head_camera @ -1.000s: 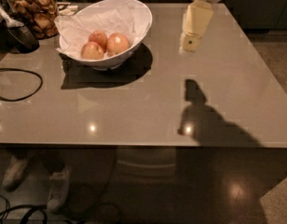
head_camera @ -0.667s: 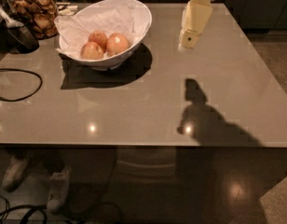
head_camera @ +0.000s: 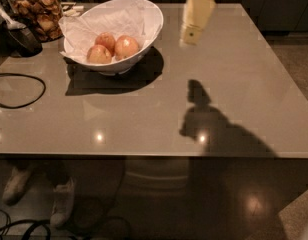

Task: Pick apple from white bowl

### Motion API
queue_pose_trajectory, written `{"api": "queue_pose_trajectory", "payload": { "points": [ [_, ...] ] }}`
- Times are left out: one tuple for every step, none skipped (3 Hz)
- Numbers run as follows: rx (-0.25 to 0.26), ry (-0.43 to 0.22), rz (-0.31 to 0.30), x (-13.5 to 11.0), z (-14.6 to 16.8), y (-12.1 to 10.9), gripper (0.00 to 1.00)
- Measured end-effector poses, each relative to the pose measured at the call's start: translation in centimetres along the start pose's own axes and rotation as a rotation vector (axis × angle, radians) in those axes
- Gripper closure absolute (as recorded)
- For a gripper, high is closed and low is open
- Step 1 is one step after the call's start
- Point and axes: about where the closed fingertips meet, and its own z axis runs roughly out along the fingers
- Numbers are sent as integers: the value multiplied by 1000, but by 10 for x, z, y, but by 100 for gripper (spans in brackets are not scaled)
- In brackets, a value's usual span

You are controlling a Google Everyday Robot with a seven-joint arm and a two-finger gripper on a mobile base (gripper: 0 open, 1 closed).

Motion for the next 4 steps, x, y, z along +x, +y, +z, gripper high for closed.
{"api": "queue_pose_trajectory", "payload": {
  "points": [
    [13,-35,-21,-24,6,-17,0],
    [22,-33,-75,-55,19,-39,0],
    [45,-57,-80,-66,17,-46,0],
    [42,-61,-106,-81,35,-55,0]
  ]
}}
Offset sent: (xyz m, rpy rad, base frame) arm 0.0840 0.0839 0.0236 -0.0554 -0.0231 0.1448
